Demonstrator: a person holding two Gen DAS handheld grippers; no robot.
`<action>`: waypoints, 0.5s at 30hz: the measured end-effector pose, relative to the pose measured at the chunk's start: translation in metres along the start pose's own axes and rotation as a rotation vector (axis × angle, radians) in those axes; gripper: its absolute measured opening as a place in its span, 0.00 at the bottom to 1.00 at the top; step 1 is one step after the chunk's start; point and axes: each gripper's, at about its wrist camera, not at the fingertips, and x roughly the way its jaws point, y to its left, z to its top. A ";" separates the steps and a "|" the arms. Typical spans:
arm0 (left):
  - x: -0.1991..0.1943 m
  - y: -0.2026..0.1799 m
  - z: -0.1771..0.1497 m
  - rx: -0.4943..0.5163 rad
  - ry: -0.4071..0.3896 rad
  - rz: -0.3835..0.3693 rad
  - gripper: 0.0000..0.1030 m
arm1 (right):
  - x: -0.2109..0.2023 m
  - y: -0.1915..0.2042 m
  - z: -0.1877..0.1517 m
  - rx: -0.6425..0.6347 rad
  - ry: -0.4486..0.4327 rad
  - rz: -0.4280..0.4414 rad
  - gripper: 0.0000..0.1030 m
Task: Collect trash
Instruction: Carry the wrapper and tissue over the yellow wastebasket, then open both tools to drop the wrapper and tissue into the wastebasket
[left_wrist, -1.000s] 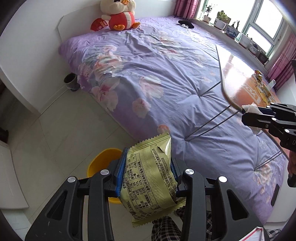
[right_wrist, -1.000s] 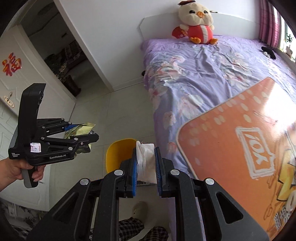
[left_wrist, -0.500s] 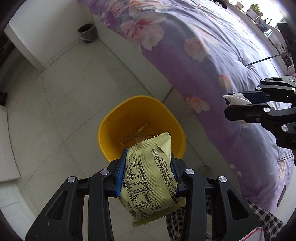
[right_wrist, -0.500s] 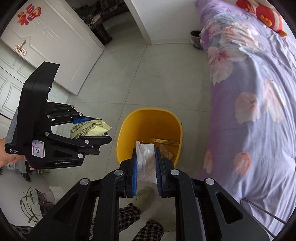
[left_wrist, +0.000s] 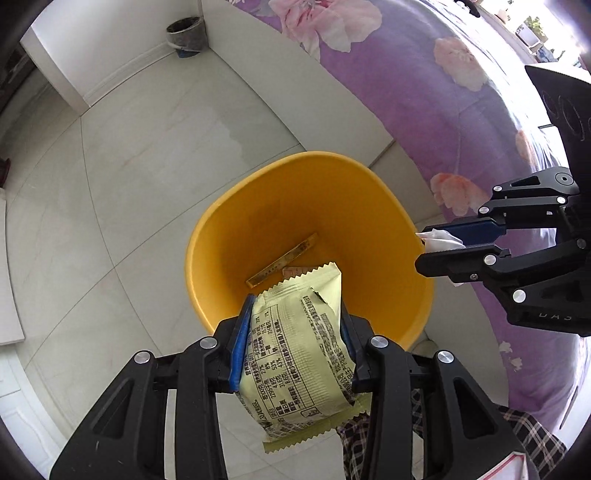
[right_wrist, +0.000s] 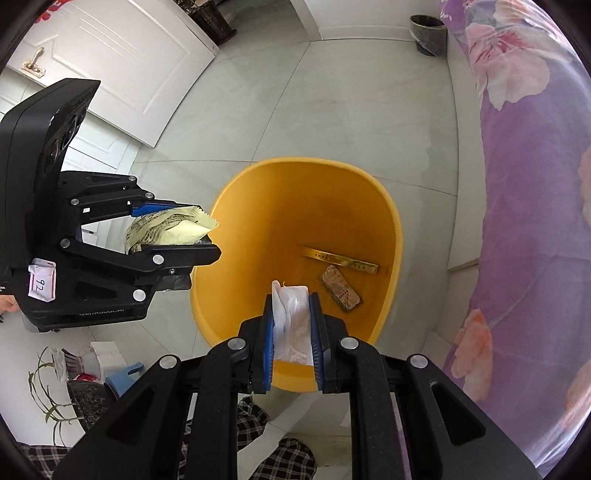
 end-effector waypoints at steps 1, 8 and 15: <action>0.003 0.001 0.000 -0.002 -0.001 0.007 0.42 | 0.002 0.000 -0.001 -0.002 0.001 -0.006 0.20; 0.008 0.002 0.000 0.004 -0.007 0.030 0.60 | 0.004 -0.003 -0.004 0.003 -0.006 -0.039 0.38; 0.003 0.002 0.000 -0.016 -0.003 0.023 0.60 | -0.002 -0.007 -0.005 0.013 -0.021 -0.035 0.38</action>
